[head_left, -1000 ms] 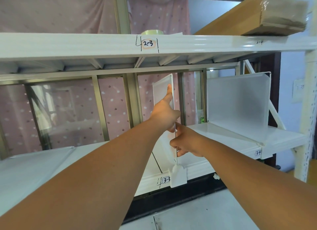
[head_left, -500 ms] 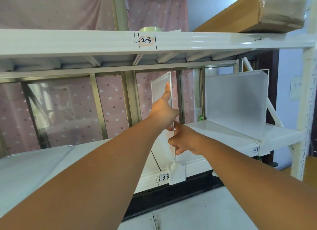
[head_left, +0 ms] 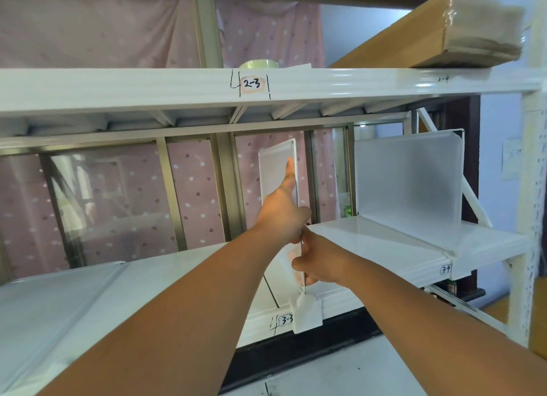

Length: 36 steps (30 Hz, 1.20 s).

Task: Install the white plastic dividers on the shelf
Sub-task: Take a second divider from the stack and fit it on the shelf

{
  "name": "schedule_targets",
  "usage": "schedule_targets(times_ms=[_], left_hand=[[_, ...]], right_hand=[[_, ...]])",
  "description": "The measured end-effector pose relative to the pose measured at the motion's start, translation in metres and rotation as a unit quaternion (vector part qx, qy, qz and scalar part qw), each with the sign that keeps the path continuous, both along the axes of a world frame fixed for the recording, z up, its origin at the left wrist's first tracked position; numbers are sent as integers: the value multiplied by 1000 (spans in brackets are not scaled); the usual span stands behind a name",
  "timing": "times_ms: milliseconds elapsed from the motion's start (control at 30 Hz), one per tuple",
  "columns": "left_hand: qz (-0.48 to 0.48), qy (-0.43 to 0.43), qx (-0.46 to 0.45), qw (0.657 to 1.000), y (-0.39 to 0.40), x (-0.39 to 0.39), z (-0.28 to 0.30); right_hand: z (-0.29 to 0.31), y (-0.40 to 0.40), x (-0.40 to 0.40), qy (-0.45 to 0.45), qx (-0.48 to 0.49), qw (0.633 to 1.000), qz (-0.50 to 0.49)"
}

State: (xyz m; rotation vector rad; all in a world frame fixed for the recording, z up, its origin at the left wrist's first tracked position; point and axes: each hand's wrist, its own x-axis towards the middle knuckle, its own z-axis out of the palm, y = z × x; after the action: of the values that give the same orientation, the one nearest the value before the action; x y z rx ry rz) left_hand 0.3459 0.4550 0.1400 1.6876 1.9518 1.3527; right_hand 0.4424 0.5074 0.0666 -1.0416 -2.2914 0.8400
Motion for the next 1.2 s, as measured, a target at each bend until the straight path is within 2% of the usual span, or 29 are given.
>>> schedule_targets(times_ms=[267,533,1000,1200], left_hand=[[-12,-15,6,1000,-8,-1,-7],[-13,-5,4,1000,-7,-1,-11],[7,0,19,1000,-8,-1,-23],[-16,-60,23,998,-16,-4,-21]], right_hand=[[-3,-5,0,-44,56,997,1],[-12,-7,1,-47,75,996,-3],[-19,-13,6,-21,41,999,9],[-21,-10,6,2,4,1000,-4]])
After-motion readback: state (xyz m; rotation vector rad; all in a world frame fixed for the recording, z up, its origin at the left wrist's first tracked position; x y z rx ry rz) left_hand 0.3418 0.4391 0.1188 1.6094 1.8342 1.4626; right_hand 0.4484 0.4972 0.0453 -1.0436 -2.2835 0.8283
